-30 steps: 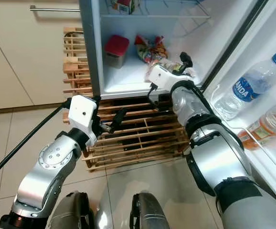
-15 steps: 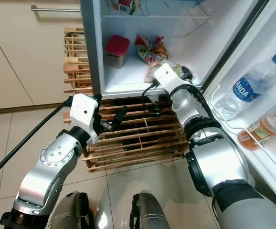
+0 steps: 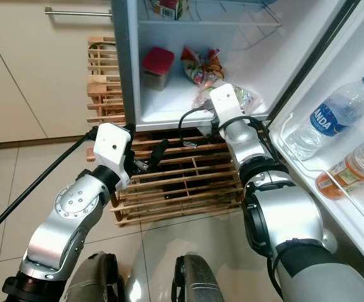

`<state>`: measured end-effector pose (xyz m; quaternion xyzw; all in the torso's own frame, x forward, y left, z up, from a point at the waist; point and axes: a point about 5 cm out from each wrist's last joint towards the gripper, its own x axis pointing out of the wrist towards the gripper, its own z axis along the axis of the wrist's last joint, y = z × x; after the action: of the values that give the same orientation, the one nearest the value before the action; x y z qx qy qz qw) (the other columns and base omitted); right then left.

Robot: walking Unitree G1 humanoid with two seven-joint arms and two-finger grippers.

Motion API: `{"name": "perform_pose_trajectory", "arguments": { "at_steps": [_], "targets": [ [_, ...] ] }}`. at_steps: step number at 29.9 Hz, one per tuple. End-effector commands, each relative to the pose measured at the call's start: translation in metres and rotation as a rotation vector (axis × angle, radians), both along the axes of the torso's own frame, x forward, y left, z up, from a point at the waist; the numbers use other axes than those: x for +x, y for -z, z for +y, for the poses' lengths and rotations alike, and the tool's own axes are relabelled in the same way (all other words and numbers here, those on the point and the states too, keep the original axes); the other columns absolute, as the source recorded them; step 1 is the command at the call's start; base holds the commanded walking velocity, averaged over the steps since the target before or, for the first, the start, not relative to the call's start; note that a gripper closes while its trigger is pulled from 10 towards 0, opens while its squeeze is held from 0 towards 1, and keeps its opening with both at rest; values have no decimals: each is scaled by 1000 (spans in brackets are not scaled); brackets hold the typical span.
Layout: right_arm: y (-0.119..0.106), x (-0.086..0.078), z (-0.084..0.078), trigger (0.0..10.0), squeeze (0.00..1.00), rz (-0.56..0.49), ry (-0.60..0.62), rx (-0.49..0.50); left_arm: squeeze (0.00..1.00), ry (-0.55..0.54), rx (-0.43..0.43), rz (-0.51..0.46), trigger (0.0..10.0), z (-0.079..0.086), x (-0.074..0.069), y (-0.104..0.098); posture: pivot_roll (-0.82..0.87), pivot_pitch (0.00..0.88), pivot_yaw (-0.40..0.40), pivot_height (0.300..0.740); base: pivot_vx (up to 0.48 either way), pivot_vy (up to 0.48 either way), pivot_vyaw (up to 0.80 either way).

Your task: Restocking fridge

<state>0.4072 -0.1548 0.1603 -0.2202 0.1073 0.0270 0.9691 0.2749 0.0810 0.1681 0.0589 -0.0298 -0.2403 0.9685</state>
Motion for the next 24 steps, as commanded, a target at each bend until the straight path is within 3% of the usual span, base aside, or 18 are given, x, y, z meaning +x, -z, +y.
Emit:
{"name": "perform_pose_trajectory", "arguments": {
  "at_steps": [1, 2, 3, 4, 5, 6, 11, 12, 13, 14, 15, 16, 17, 21, 24],
  "targets": [
    [-16, 4, -2, 0, 0, -107, -21, -158, 0, 9, 9, -4, 10000, -3, 0, 0, -8, 140, -140, 675, 0, 0, 0],
    [-21, 5, 0, 0, 0, -149, -32, -227, 0, 9, 10, -5, 10000, -3, 0, 0, -8, 140, -140, 675, 0, 0, 0],
    [-24, 5, 2, 2980, 0, -184, -38, -254, 0, 5, 10, -7, 10000, -3, 0, 1, -14, 135, -144, 675, 0, 0, 0],
    [-24, 5, 2, 2980, 0, -184, -38, -254, 0, 5, 10, -7, 10000, -3, 0, 1, -14, 135, -144, 675, 0, 0, 0],
    [-25, 5, 4, 10000, 0, -207, -37, -241, 0, 0, 9, -8, 10000, -2, 1, 1, -18, 133, -145, 675, 0, 0, 0],
    [-25, 5, 4, 10000, 0, -207, -37, -241, 0, 0, 9, -8, 10000, -2, 1, 1, -18, 133, -145, 675, 0, 0, 0],
    [9, -5, -1, 10000, 0, -69, 80, 145, 0, -1, 9, -12, 10000, -2, 3, 1, -32, 135, -133, 675, 0, 0, 0],
    [15, -7, -1, 10000, 0, -45, 96, 206, 0, 2, 10, -12, 10000, -2, 3, 1, -38, 137, -125, 675, 0, 0, 0],
    [15, -7, -1, 10000, 0, -45, 96, 206, 0, 2, 10, -12, 10000, -2, 3, 1, -38, 137, -125, 675, 0, 0, 0],
    [24, -10, -2, 4784, 0, -7, 130, 302, 0, 10, 15, -12, 10000, -2, 4, 1, -41, 137, -118, 675, 0, 0, 0],
    [24, -10, -2, 4784, 0, -7, 130, 302, 0, 10, 15, -12, 10000, -2, 4, 1, -41, 137, -118, 675, 0, 0, 0],
    [27, -12, -3, 1490, 0, 10, 148, 363, 0, 16, 18, -13, 10000, -2, 5, 1, -41, 136, -117, 675, 0, 0, 0],
    [29, -12, -5, 0, 0, 25, 164, 415, 0, 19, 20, -14, 10000, -3, 5, 1, -41, 136, -117, 675, 0, 0, 0],
    [33, -14, -10, 0, 0, 61, 216, 527, 0, 15, 19, -21, 10000, -3, 8, 0, -36, 130, -121, 675, 0, 0, 0],
    [30, -12, -9, 0, 0, 57, 206, 558, 0, 11, 18, -24, 10000, -2, 9, 0, -34, 128, -125, 675, 0, 0, 0]
  ]
}}
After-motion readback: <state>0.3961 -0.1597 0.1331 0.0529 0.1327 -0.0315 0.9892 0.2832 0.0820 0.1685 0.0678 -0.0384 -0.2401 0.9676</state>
